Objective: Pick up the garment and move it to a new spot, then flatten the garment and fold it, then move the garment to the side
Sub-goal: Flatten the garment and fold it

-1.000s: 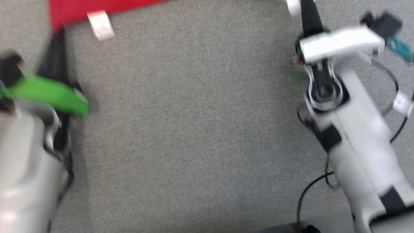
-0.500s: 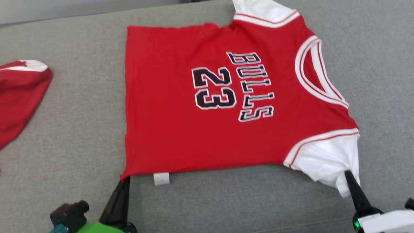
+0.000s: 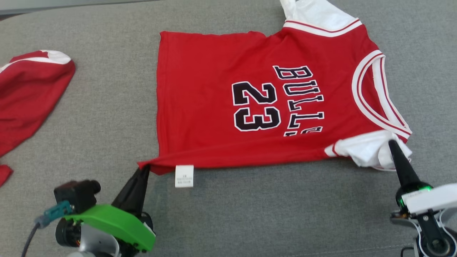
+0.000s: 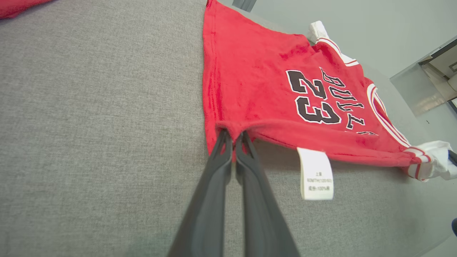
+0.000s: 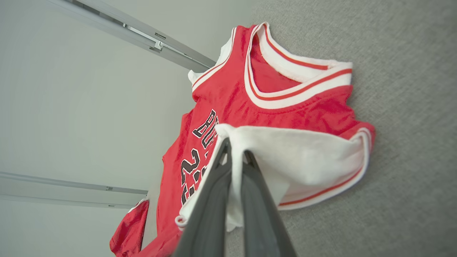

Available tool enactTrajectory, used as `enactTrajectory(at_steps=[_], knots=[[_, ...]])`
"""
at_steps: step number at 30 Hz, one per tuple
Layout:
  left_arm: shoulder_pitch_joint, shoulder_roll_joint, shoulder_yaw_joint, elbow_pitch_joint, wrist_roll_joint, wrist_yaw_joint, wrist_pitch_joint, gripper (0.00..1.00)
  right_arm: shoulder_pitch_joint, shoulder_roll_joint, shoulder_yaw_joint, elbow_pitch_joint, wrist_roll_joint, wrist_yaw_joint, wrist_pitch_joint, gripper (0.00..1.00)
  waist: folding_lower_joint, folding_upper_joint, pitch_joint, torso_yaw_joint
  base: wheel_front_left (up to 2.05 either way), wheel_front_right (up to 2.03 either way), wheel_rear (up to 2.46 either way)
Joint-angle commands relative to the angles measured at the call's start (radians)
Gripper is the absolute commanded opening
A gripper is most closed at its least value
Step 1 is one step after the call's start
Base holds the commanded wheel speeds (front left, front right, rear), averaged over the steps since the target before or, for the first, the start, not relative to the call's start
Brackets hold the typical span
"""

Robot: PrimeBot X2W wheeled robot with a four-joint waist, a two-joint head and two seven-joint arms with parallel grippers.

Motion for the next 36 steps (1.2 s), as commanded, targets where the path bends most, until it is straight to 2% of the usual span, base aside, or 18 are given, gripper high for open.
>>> enactTrajectory(at_steps=[1, 4, 9, 14, 15, 16, 17, 21, 24, 28, 31, 36], knots=[[-0.041, 0.012, 0.006, 0.010, 0.006, 0.011, 0.025, 0.00, -0.051, 0.004, -0.013, 0.009, -0.032, 0.000, 0.025, 0.00, 0.0001, 0.0000, 0.031, -0.004, 0.00, 0.00, 0.00], [-0.137, 0.021, 0.008, 0.026, -0.001, 0.020, 0.090, 0.00, -0.166, 0.009, -0.051, 0.041, -0.109, 0.000, 0.100, 0.00, 0.0001, 0.0000, 0.053, -0.005, 0.00, 0.00, 0.00], [-0.260, 0.004, -0.013, 0.100, -0.023, 0.009, 0.171, 0.00, -0.311, 0.012, -0.098, 0.121, -0.207, 0.000, 0.169, 0.00, 0.0001, 0.0000, 0.071, 0.000, 0.00, 0.00, 0.00], [-0.352, -0.004, -0.036, 0.185, -0.003, -0.008, 0.196, 0.00, -0.411, 0.012, -0.114, 0.184, -0.294, 0.000, 0.206, 0.00, 0.0001, 0.0000, 0.083, 0.002, 0.00, 0.00, 0.00], [-0.368, -0.007, -0.039, 0.202, 0.000, -0.015, 0.192, 0.11, -0.425, 0.011, -0.115, 0.193, -0.316, 0.000, 0.208, 0.94, 0.0001, 0.0000, 0.084, 0.002, 0.00, 0.00, 0.00], [-0.379, -0.013, -0.042, 0.212, -0.003, -0.026, 0.188, 0.45, -0.431, 0.011, -0.114, 0.199, -0.329, 0.000, 0.211, 1.00, 0.0001, 0.0000, 0.084, 0.003, 0.00, 0.00, 0.00], [-0.391, -0.019, -0.047, 0.222, -0.009, -0.045, 0.184, 1.00, -0.435, 0.012, -0.108, 0.200, -0.341, 0.000, 0.215, 1.00, 0.0001, 0.0000, 0.084, 0.003, 0.00, 0.00, 0.00], [-0.379, -0.023, -0.038, 0.235, -0.017, -0.071, 0.139, 1.00, -0.377, 0.012, -0.074, 0.128, -0.437, 0.000, 0.236, 1.00, 0.0001, 0.0000, 0.072, -0.004, 0.00, 0.00, 0.00], [-0.305, -0.015, -0.016, 0.203, -0.035, -0.063, 0.102, 1.00, -0.306, 0.009, -0.048, 0.026, -0.538, 0.000, 0.262, 1.00, 0.0001, 0.0000, 0.064, -0.020, 0.00, 0.00, 0.00], [-0.204, 0.016, -0.012, 0.159, -0.037, -0.050, 0.089, 1.00, -0.202, -0.048, -0.031, -0.098, -0.696, 0.000, 0.301, 1.00, 0.0001, 0.0000, 0.070, -0.032, 0.00, 0.00, 0.00], [-0.173, 0.036, -0.023, 0.165, -0.012, -0.043, 0.087, 1.00, -0.181, -0.058, -0.036, -0.121, -0.767, 0.000, 0.324, 1.00, 0.0001, 0.0000, 0.080, -0.036, 0.00, 0.00, 0.00], [-0.194, 0.019, -0.042, 0.179, -0.012, -0.054, 0.093, 1.00, -0.179, -0.097, -0.046, -0.092, -0.908, 0.000, 0.363, 1.00, 0.0001, 0.0000, 0.098, -0.024, 0.00, 0.00, 0.00]])
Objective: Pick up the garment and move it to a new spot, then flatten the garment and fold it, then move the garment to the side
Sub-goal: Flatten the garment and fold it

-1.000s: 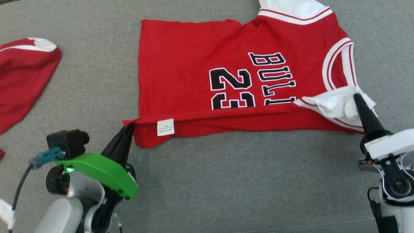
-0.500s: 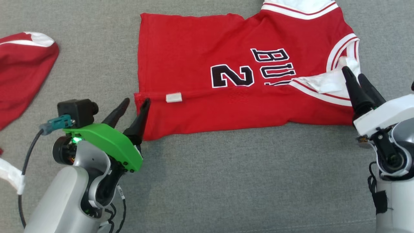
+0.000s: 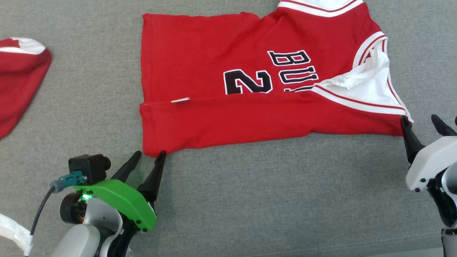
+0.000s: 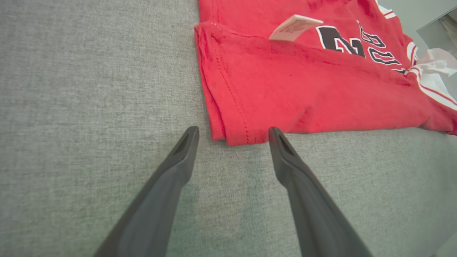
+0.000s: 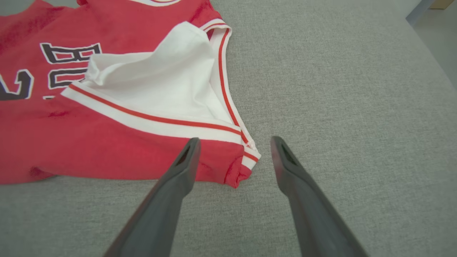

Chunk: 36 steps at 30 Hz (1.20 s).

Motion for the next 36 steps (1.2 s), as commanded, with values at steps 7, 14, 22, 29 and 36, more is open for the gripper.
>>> enactTrajectory(at_steps=[7, 14, 22, 29, 36], knots=[[-0.060, -0.004, -0.018, 0.039, 0.012, -0.013, 0.018, 1.00, -0.028, -0.017, -0.024, 0.093, -0.105, -0.001, 0.051, 1.00, 0.0000, 0.0000, 0.025, 0.016, 0.00, 0.00, 0.00], [-0.103, -0.015, -0.034, 0.098, 0.007, -0.025, 0.042, 0.13, -0.069, -0.001, -0.013, 0.185, -0.084, -0.001, 0.081, 0.88, 0.0000, 0.0000, 0.048, 0.012, 0.00, 0.00, 0.00], [-0.068, 0.028, -0.067, 0.104, -0.007, -0.087, 0.072, 0.00, -0.027, -0.102, 0.076, 0.195, 0.060, -0.001, 0.139, 0.00, 0.0000, 0.0000, -0.006, 0.017, 0.00, 0.00, 0.00], [0.128, 0.107, -0.057, -0.127, -0.060, -0.066, 0.097, 0.00, 0.114, -0.341, 0.052, 0.075, 0.289, -0.001, 0.302, 0.00, 0.0000, 0.0000, -0.053, 0.040, 0.00, 0.00, 0.00], [0.246, 0.068, -0.106, -0.197, -0.075, -0.025, 0.090, 0.00, 0.223, -0.367, 0.028, 0.020, 0.391, -0.001, 0.401, 0.00, 0.0000, 0.0000, -0.055, 0.064, 0.00, 0.00, 0.00]])
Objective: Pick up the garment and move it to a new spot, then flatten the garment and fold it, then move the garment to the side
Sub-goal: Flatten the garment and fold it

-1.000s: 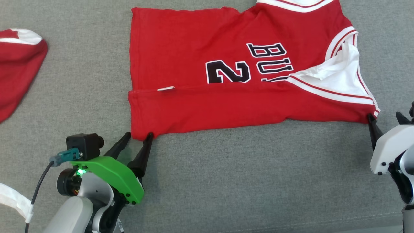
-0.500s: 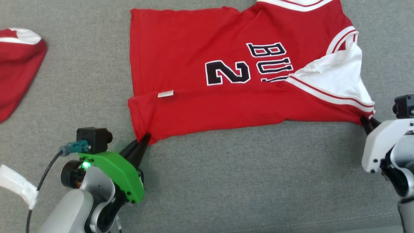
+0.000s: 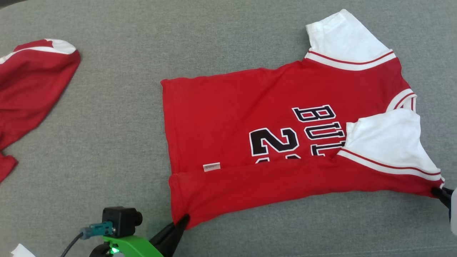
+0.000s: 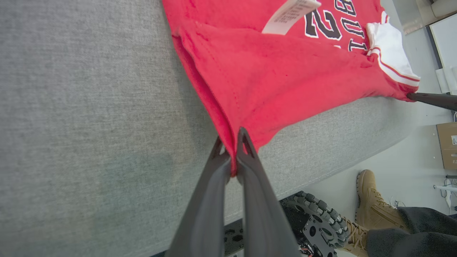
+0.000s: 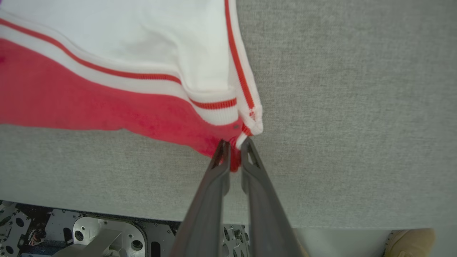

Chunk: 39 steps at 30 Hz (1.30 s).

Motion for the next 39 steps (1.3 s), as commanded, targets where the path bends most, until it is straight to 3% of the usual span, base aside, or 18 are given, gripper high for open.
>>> enactTrajectory(at_steps=[1, 2, 3, 4, 8, 11, 17, 22, 26, 33, 39], knots=[[0.016, -0.013, -0.006, 0.007, -0.005, 0.006, -0.007, 0.00, 0.020, 0.009, -0.008, -0.010, 0.004, -0.002, 0.007, 0.00, 0.0000, 0.0000, -0.002, 0.010, 0.00, 0.00, 0.00], [0.017, -0.018, -0.006, 0.013, -0.001, 0.014, -0.011, 0.23, 0.029, 0.012, -0.009, -0.019, -0.003, -0.002, 0.001, 0.37, 0.0000, 0.0000, -0.002, 0.013, 0.00, 0.00, 0.00], [0.014, -0.018, -0.003, 0.020, 0.008, 0.019, -0.019, 0.46, 0.035, 0.017, -0.011, -0.023, -0.005, -0.002, -0.006, 0.92, 0.0000, 0.0000, -0.003, 0.015, 0.00, 0.00, 0.00], [0.009, -0.019, 0.007, 0.029, 0.015, 0.026, -0.031, 1.00, 0.043, 0.023, -0.018, -0.028, -0.011, -0.002, -0.011, 1.00, 0.0000, 0.0000, -0.003, 0.018, 0.00, 0.00, 0.00], [-0.041, 0.007, 0.074, 0.045, 0.060, 0.059, -0.091, 1.00, 0.021, 0.022, -0.091, -0.066, -0.034, -0.002, -0.037, 1.00, 0.0000, 0.0000, 0.009, 0.024, 0.00, 0.00, 0.00], [-0.098, 0.046, 0.127, 0.042, 0.102, 0.077, -0.120, 1.00, -0.086, 0.030, -0.119, -0.127, -0.015, -0.001, -0.052, 1.00, 0.0000, 0.0000, 0.044, 0.020, 0.00, 0.00, 0.00], [-0.351, 0.042, 0.157, 0.099, 0.146, 0.047, -0.125, 1.00, -0.438, 0.047, -0.043, -0.099, -0.137, -0.001, -0.077, 1.00, 0.0000, 0.0000, 0.182, 0.043, 0.00, 0.00, 0.00], [-0.585, -0.044, 0.108, 0.265, 0.174, 0.000, -0.126, 1.00, -0.740, 0.070, 0.087, 0.084, -0.296, -0.001, -0.118, 1.00, 0.0000, 0.0000, 0.285, 0.093, 0.00, 0.00, 0.00], [-0.719, -0.124, 0.070, 0.386, 0.189, -0.033, -0.151, 1.00, -0.902, 0.095, 0.116, 0.239, -0.381, -0.002, -0.166, 1.00, 0.0000, 0.0000, 0.334, 0.137, 0.00, 0.00, 0.00], [-0.838, -0.215, 0.014, 0.524, 0.204, -0.091, -0.196, 1.00, -1.029, 0.136, 0.137, 0.439, -0.463, -0.002, -0.245, 1.00, 0.0000, 0.0000, 0.363, 0.163, 0.00, 0.00, 0.00], [-0.870, -0.235, -0.012, 0.563, 0.190, -0.129, -0.178, 1.00, -1.044, 0.157, 0.165, 0.542, -0.458, -0.001, -0.275, 1.00, 0.0000, 0.0000, 0.363, 0.152, 0.00, 0.00, 0.00]])
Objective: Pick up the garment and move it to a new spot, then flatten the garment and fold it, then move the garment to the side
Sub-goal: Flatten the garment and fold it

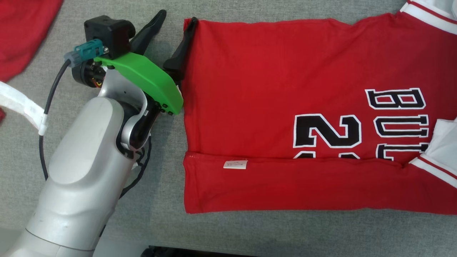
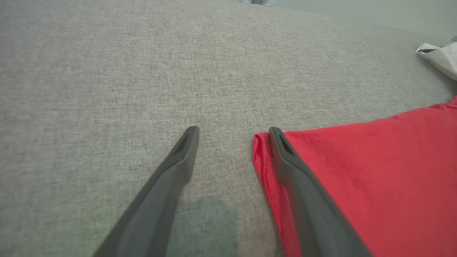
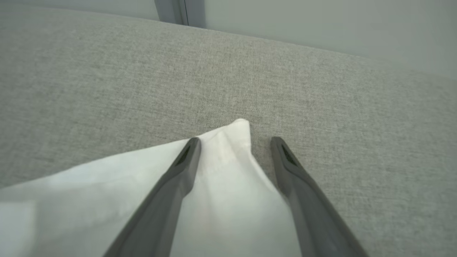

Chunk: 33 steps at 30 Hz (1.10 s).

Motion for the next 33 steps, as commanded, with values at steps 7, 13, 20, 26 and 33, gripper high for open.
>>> enactTrajectory(at_steps=[7, 13, 20, 26, 33], knots=[[0.020, 0.006, -0.056, -0.016, -0.023, -0.037, 0.072, 1.00, 0.028, 0.009, 0.018, 0.088, 0.019, 0.001, 0.004, 1.00, -0.0001, 0.0000, -0.012, -0.006, 0.00, 0.00, 0.00], [0.037, 0.032, -0.075, -0.050, -0.015, -0.035, 0.098, 0.00, 0.025, 0.026, 0.027, 0.113, 0.049, 0.001, -0.011, 0.00, -0.0001, 0.0000, -0.027, -0.008, 0.00, 0.00, 0.00], [0.048, 0.050, -0.055, -0.079, -0.009, -0.020, 0.057, 0.00, 0.005, 0.013, 0.043, 0.090, 0.131, 0.000, -0.140, 0.00, -0.0001, 0.0000, -0.082, -0.027, 0.00, 0.00, 0.00], [0.121, 0.074, -0.041, -0.151, -0.017, 0.008, 0.024, 0.00, 0.114, -0.052, 0.045, -0.007, 0.252, 0.000, -0.202, 0.00, -0.0001, 0.0000, -0.158, -0.054, 0.00, 0.00, 0.00], [0.247, 0.109, -0.021, -0.287, -0.040, 0.055, 0.012, 0.00, 0.357, -0.091, -0.054, -0.223, 0.393, 0.000, -0.246, 0.00, -0.0001, 0.0000, -0.227, -0.087, 0.00, 0.00, 0.00]])
